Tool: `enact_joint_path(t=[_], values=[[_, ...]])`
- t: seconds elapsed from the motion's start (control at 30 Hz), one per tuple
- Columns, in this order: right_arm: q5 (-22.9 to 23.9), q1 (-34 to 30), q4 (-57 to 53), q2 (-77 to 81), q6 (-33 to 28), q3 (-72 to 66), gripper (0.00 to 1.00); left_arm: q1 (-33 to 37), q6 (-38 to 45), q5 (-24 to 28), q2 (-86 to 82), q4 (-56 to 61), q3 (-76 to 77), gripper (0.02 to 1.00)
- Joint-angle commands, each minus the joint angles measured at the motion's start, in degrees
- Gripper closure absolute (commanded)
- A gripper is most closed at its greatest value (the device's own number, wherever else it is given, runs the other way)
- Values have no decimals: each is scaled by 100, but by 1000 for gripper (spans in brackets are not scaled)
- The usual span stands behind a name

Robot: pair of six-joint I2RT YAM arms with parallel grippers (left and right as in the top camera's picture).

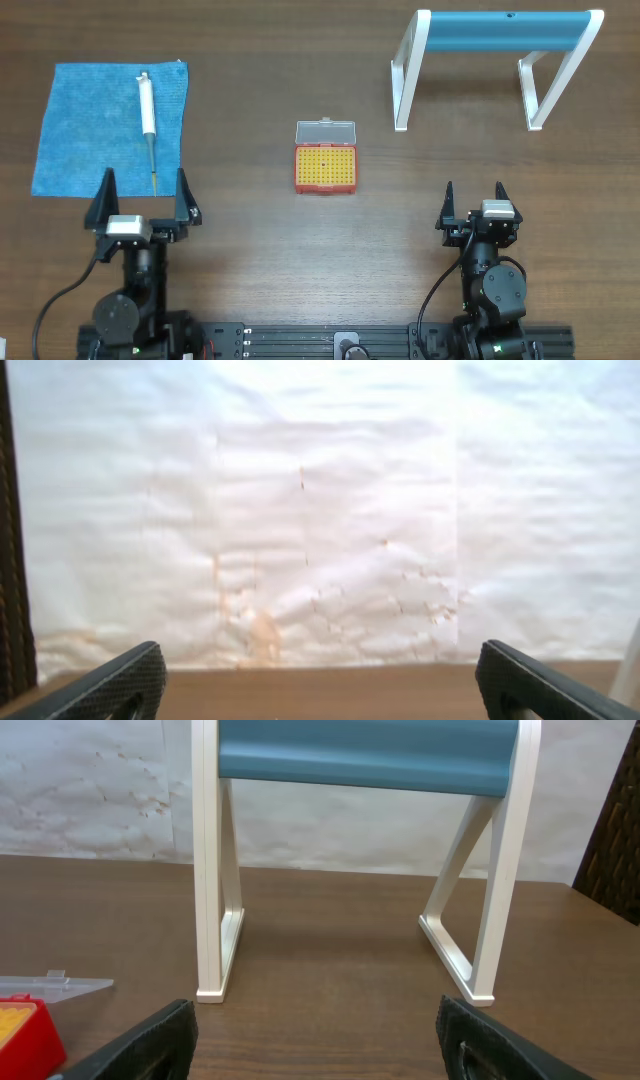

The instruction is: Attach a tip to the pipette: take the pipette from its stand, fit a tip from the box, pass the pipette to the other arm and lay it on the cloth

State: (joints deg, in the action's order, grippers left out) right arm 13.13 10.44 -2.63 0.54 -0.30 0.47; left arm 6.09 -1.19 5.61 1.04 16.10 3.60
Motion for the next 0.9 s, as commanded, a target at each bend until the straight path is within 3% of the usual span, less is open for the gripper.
enact_joint_path(t=[0.03, 0.23, 0.8, 0.9], values=[[-31, -13, -15, -15, 46, -24, 211, -315, -157, 20, -85, -328, -328, 20], [-31, -13, -15, -15, 46, -24, 211, -439, -162, 72, -85, -1998, -328, 20], [-31, -17, -15, -28, 46, -24, 209, -461, -157, 68, -85, -2024, -328, 20], [-92, -415, -35, -48, 46, -24, 209, -461, -157, 66, -85, -2024, -328, 20]])
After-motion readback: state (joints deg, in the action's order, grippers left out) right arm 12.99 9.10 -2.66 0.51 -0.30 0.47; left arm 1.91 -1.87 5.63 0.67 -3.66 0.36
